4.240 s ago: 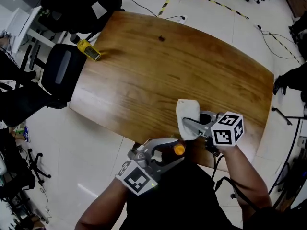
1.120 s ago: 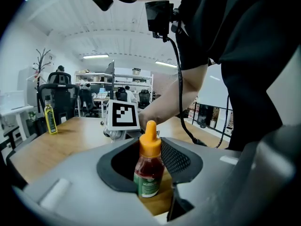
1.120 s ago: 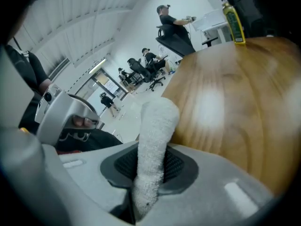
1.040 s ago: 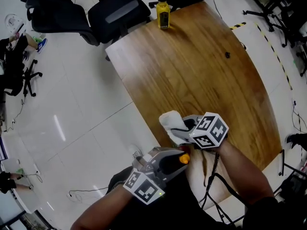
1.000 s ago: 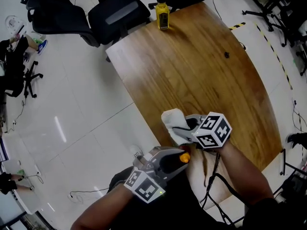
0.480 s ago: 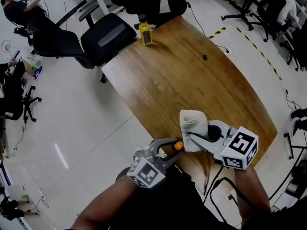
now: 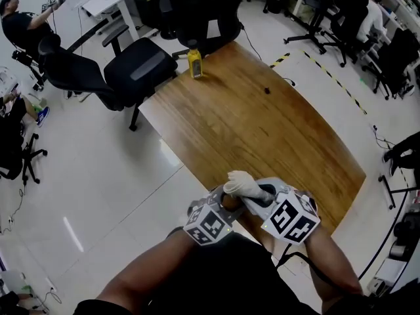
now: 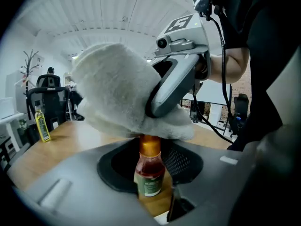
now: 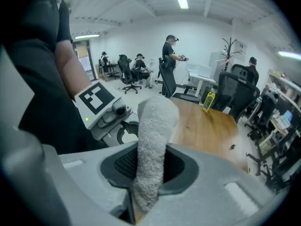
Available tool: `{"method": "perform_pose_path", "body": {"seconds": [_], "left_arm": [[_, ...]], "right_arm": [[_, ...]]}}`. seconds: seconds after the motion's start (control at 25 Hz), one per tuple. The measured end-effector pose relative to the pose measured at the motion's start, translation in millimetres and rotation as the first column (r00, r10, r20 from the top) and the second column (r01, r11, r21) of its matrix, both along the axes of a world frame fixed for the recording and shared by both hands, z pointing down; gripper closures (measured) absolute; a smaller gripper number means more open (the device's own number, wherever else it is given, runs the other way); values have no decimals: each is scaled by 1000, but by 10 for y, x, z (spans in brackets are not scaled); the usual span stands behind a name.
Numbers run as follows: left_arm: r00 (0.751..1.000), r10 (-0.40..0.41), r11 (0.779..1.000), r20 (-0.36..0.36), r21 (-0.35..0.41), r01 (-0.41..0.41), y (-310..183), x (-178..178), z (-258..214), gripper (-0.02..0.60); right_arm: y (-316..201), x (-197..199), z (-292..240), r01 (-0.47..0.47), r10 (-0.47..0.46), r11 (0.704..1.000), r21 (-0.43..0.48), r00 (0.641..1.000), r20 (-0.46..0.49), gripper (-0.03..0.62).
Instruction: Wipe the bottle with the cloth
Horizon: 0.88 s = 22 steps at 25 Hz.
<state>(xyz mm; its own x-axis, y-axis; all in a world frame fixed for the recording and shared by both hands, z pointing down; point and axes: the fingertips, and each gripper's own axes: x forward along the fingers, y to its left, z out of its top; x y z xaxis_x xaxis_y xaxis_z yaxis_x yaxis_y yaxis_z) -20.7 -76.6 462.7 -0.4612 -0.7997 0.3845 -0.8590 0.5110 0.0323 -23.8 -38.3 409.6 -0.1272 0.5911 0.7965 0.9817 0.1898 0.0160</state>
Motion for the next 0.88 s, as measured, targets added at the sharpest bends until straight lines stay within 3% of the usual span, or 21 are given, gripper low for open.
{"method": "perform_pose_path", "body": {"seconds": [0.2,0.52,0.76,0.88], "left_arm": [[1000,10,1000,3,-5,-10,-30,17,14,430],[1000,25,1000,6,-2,-25,42,25,1,430],[998,66,997,9,-27,-66,61,22,4,428],[997,79,996,6,-39,-79,92,13,51,426]], "right_arm": [[-70,55,45,11,-13,999,44,1000,27,519],[-141,112,142,-45,45,999,-1,999,-17,519],[-343,125,384,-74,76,997,32,994,-78,519],[-520,182,589,-54,65,992,112,993,-96,519]]}}
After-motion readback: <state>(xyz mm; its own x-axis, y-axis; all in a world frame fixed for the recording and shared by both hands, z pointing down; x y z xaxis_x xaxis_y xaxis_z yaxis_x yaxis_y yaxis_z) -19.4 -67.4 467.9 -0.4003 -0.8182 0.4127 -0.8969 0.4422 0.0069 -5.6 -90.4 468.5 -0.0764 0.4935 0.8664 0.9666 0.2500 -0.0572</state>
